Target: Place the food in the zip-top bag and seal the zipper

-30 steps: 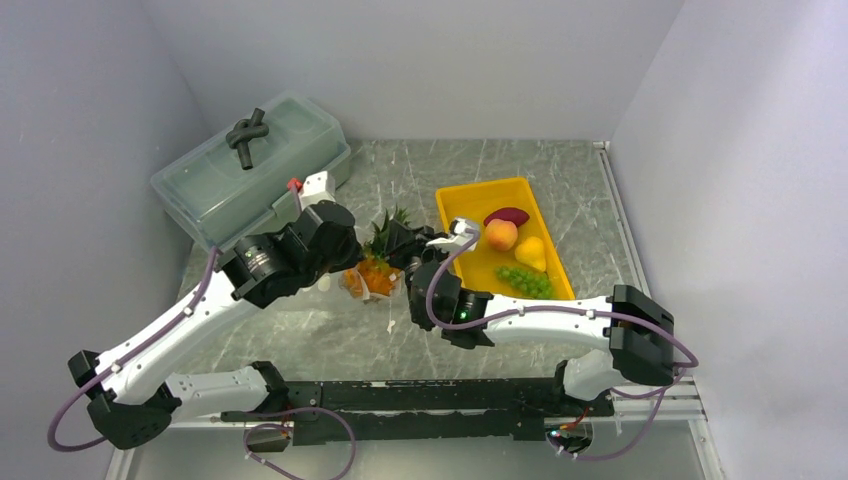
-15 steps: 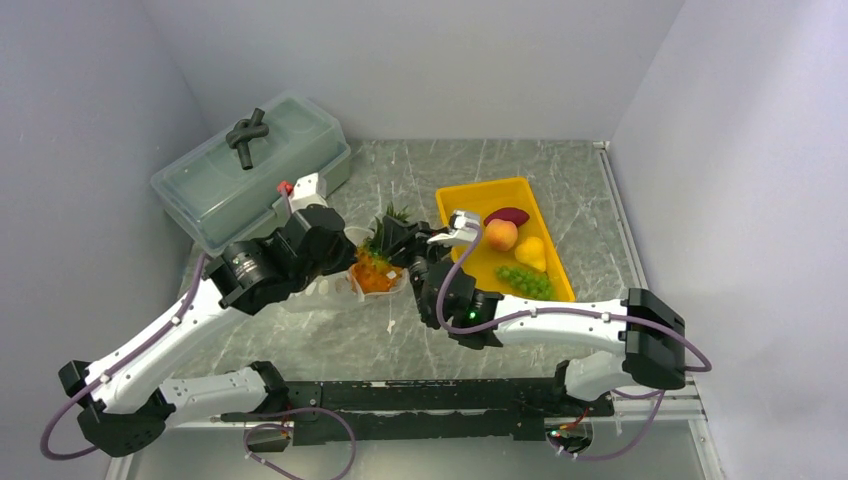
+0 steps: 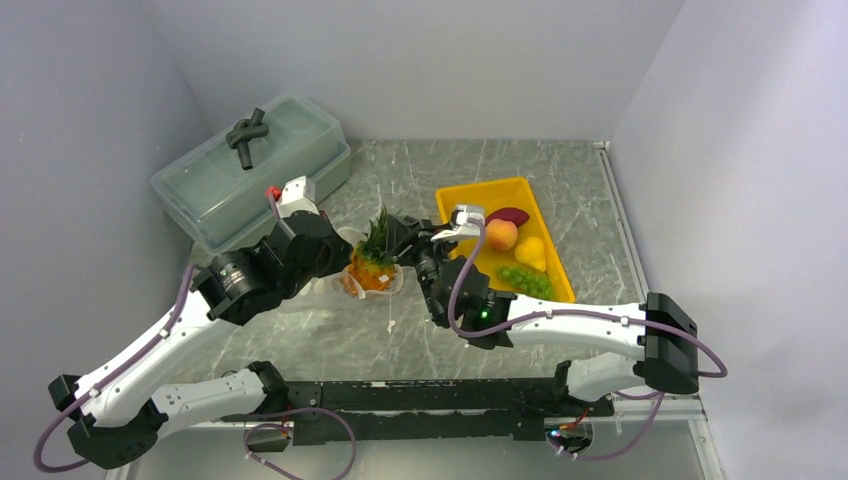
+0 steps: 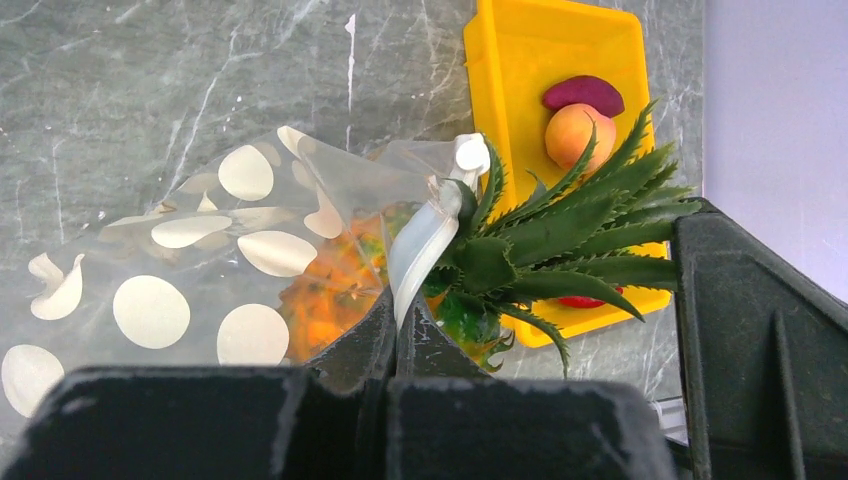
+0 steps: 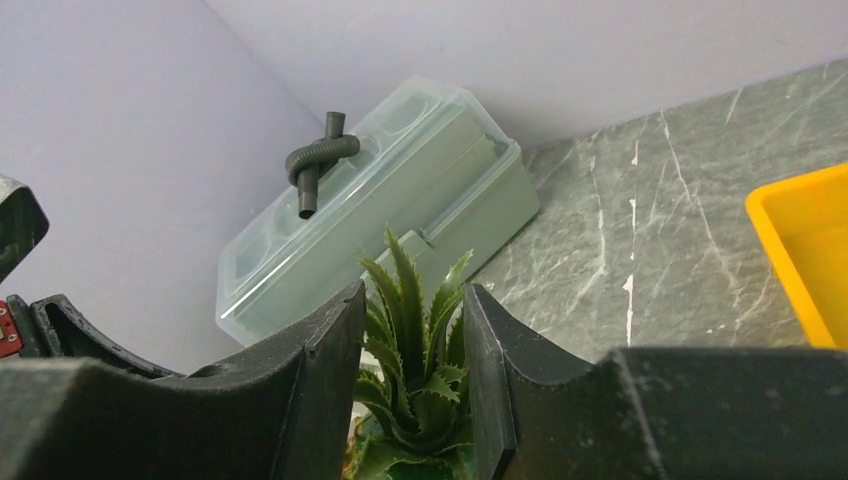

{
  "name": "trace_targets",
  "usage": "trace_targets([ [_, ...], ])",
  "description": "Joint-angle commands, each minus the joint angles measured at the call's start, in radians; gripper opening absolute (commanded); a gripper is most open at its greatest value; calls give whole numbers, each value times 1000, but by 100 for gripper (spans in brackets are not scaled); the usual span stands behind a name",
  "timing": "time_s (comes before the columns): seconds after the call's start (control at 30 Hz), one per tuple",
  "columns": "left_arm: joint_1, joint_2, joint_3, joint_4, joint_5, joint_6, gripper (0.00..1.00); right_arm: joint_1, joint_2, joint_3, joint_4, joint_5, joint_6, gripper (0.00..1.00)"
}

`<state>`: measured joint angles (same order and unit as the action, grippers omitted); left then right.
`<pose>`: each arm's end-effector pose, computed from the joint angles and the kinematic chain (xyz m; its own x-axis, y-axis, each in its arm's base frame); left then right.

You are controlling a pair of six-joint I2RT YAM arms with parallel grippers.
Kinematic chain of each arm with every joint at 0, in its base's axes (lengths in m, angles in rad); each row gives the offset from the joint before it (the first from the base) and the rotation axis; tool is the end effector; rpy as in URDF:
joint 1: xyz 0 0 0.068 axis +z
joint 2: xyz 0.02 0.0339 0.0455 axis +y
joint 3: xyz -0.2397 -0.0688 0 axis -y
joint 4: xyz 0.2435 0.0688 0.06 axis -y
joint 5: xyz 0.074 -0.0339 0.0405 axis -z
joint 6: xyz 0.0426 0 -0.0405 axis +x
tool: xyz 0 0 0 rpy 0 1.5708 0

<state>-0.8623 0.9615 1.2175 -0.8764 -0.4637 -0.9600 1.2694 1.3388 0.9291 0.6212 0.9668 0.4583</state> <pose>0.1410 -0.1352 0.3646 -0.5793 -0.4499 -0.6796 -0.0562 0.8539 -0.5174 0.1250 0.2838 0.3254 -0.0784 0.5944 -0.8004 -0.2997 0.7517 0.5875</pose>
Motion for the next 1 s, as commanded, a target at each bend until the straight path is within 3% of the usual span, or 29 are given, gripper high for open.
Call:
trace_targets([
  [0.0, 8, -18, 5, 56, 10, -14, 0, -5, -64, 8, -23, -29, -59, 44],
  [0.13, 10, -15, 9, 53, 10, -13, 0, -15, -121, -17, -76, -55, -56, 45],
  [0.5, 18, -14, 7, 71, 14, 1, 0, -118, -315, -58, -430, -93, -36, 45],
  [0.97, 23, -26, -33, 146, 41, 78, 0, -214, -333, -100, -512, -93, -36, 45],
])
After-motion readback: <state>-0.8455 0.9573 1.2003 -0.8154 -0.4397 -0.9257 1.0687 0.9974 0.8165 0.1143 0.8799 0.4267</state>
